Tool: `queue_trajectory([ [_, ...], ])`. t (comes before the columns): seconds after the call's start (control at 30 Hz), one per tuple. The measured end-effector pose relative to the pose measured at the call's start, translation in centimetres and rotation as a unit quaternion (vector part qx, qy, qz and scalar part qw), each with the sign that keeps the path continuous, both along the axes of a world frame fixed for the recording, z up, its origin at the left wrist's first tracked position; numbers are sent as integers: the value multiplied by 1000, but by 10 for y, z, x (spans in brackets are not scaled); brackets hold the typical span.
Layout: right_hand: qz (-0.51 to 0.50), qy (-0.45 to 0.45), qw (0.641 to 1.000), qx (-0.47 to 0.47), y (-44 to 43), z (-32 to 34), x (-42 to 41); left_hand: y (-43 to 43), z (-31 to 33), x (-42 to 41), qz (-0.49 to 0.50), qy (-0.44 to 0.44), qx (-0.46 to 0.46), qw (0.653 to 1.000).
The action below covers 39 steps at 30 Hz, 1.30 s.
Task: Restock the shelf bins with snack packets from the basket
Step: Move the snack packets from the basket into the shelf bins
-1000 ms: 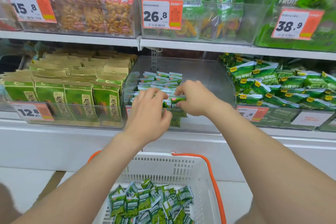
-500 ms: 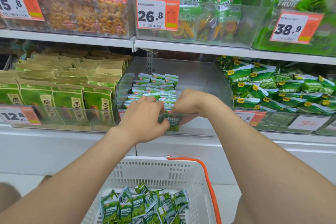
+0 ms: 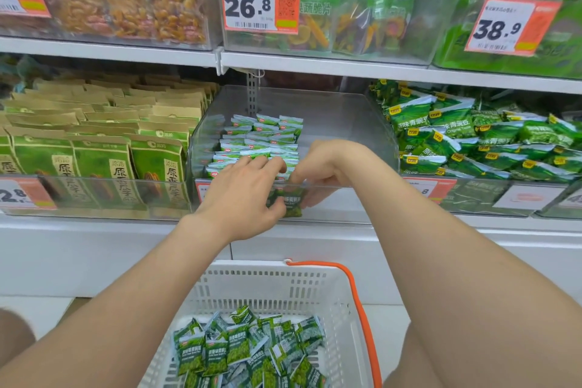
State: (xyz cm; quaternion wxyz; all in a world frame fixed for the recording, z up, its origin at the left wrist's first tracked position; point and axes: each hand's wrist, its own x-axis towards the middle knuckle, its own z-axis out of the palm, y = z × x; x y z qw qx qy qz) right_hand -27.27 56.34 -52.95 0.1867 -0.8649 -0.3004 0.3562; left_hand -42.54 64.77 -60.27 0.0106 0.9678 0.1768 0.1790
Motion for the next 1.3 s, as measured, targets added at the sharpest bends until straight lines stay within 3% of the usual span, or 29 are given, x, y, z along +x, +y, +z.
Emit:
queue_trajectory([
  [0.17,29,-46,998,34,-7,-9,4,2,1,-5,-9,-9,-4,1000],
  [0.33,34,-19,996,74,-13,-9,3,5,10,-11,-33,34,-35,998],
  [0.4,11,-113,986,124,-17,-8,0,4,10,-14,-40,-7,-59,997],
  [0.5,23,-318,923,216,-29,-2,-18,-6,5,-22,-50,-150,23,987],
  [0.57,85,-334,913,220,-45,6,-39,-16,-1,-26,-74,-216,83,970],
  [0.63,185,-289,932,113,-62,2,-59,-27,-15,-29,-110,-207,105,967],
  [0.7,286,-244,926,-28,-77,-18,-72,-34,-40,-30,-126,-147,82,978],
  [0.77,361,-226,893,-142,-87,-53,-75,-42,-69,-31,-126,-24,9,992],
  [0.9,435,-191,835,-277,-106,-121,-81,-68,-132,-25,-134,237,-117,955],
  [1.0,454,-176,814,-317,-121,-148,-86,-94,-184,-25,-146,367,-197,897],
  [1.1,463,-167,806,-330,-134,-165,-89,-122,-237,-28,-163,481,-193,839],
  [1.3,476,-168,801,-322,-144,-181,-83,-166,-288,-28,-200,510,-245,800],
])
